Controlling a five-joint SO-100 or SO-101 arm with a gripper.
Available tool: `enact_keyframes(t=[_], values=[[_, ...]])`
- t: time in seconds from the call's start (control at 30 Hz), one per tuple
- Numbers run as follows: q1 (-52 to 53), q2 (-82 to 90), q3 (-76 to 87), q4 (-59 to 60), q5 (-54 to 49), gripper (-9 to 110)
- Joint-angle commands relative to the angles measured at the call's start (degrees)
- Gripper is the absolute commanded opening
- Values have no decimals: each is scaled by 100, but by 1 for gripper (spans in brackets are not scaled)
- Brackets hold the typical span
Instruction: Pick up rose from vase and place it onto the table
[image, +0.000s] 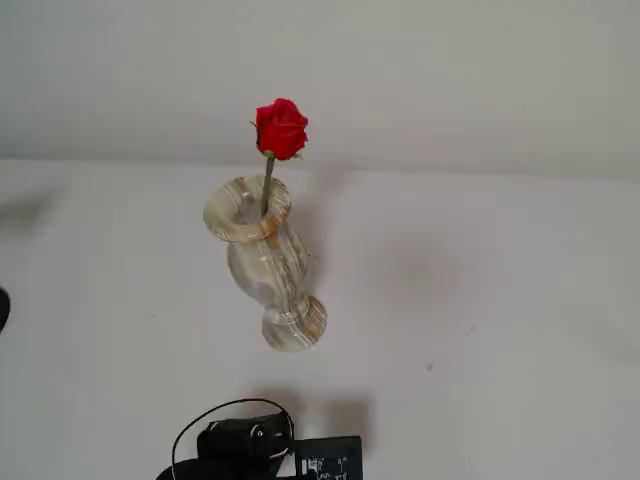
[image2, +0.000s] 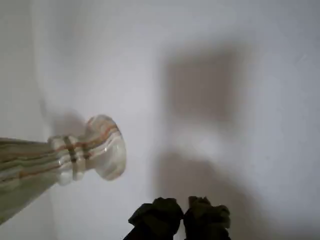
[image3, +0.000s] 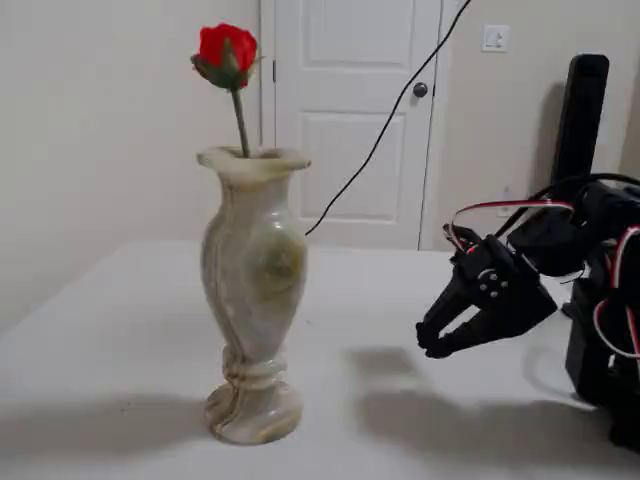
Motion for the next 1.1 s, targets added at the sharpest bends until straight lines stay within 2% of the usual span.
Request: enact_keyframes(t=[0.0, 1.07], values=[[-53, 70, -9, 0, 18, 3], [-255, 70, -9, 0, -211, 3]])
